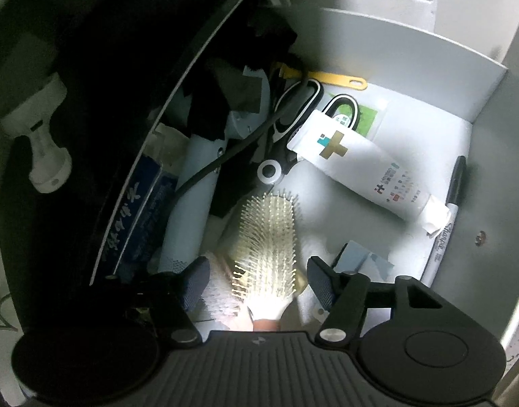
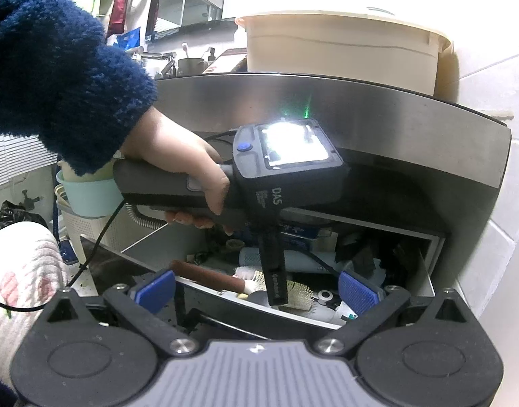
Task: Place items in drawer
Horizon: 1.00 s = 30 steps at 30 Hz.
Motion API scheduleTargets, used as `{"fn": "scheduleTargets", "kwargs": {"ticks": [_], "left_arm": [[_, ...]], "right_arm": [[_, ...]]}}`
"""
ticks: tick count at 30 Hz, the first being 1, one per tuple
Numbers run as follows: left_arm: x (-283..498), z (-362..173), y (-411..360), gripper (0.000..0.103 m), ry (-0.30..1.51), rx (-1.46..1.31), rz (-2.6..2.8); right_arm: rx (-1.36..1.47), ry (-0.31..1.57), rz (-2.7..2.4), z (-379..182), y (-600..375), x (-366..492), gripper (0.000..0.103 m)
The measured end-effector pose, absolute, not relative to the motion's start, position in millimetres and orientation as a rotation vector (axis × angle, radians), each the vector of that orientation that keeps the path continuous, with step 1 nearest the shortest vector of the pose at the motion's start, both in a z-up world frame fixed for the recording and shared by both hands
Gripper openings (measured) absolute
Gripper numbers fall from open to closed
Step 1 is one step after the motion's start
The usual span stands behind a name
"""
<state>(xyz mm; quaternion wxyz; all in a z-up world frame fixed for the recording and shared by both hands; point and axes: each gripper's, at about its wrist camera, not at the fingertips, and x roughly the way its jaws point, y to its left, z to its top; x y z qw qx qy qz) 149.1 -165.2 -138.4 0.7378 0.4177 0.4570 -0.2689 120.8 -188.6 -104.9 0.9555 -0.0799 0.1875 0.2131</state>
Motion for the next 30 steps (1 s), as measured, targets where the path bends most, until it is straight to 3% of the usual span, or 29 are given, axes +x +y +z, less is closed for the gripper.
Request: {"fn": "scheduleTargets", "kwargs": {"ticks": [3, 11, 30], "left_arm": [[143.1, -131.2, -161.3, 0.073, 0.976, 0.904, -0.59], [125.9, -108.4, -147.5, 0.079, 0.896, 0.852, -0.583], [49.3, -19.4, -65.6, 0.087, 0.609, 0.553, -0.501]], "right_arm": [[-0.163, 0.383, 0.432, -105.6, -188.5, 121.9, 0.103], [-0.175, 0.388, 0.431, -107.0, -187.7, 123.5, 0.103], [-0.179, 0.421, 0.418, -110.3, -187.0, 129.4, 0.103]]}}
